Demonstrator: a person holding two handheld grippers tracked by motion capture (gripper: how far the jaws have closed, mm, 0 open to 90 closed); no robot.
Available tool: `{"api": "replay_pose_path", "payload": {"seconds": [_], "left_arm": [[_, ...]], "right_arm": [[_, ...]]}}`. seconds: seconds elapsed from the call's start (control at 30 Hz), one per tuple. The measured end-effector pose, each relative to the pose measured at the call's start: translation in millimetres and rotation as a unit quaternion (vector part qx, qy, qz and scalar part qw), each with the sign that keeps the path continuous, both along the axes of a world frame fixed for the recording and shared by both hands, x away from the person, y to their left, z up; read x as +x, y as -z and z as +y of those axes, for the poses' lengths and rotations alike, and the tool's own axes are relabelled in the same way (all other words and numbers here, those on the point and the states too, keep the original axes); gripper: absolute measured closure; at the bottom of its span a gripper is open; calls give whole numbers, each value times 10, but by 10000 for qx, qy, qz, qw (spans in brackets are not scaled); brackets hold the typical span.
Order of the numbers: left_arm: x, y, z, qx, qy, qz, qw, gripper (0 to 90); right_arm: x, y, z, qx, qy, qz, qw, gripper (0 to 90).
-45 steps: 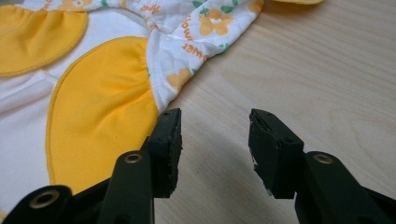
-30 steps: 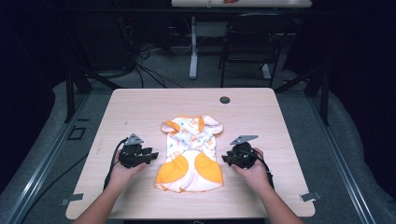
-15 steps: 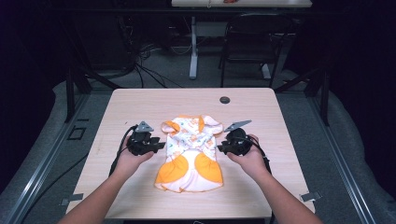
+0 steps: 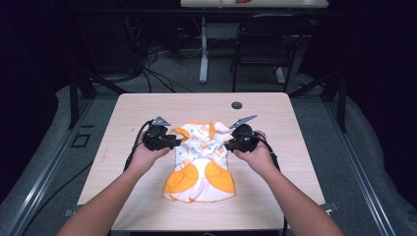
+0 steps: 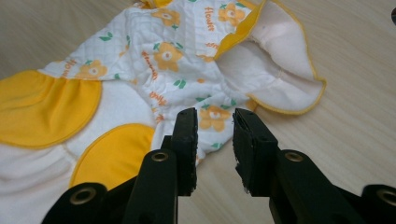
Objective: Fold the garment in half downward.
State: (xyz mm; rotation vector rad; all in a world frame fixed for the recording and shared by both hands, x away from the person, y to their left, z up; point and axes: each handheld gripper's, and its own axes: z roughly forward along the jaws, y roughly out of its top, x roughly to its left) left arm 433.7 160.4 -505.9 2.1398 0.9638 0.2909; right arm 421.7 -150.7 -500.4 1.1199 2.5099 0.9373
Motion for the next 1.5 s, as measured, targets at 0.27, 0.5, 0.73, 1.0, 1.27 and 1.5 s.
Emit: {"api": "replay_pose_path", "payload": {"seconds": [0.27,0.5,0.73,1.0,1.27,1.5], "left_arm": [[193,132,-162,26,106,-30,9999,697],[337,413,-230,221,-141,175,9995,754],[334,535,-238,216,-262,168,9993,838],[279,649,-176,382,-170,338,9986,887],[139,650,-178,483,-6,230,9986,893],[-41,661,-142,450,126,200,9987,893]], "right_arm": [[225,115,127,6,-26,-10,10000,722],[400,396,234,-171,206,105,9996,752],[421,554,306,-257,232,197,9992,819],[395,612,316,-391,105,361,9985,875],[257,589,355,-644,-193,359,9971,871],[84,609,299,-417,-294,412,9978,872]]}}
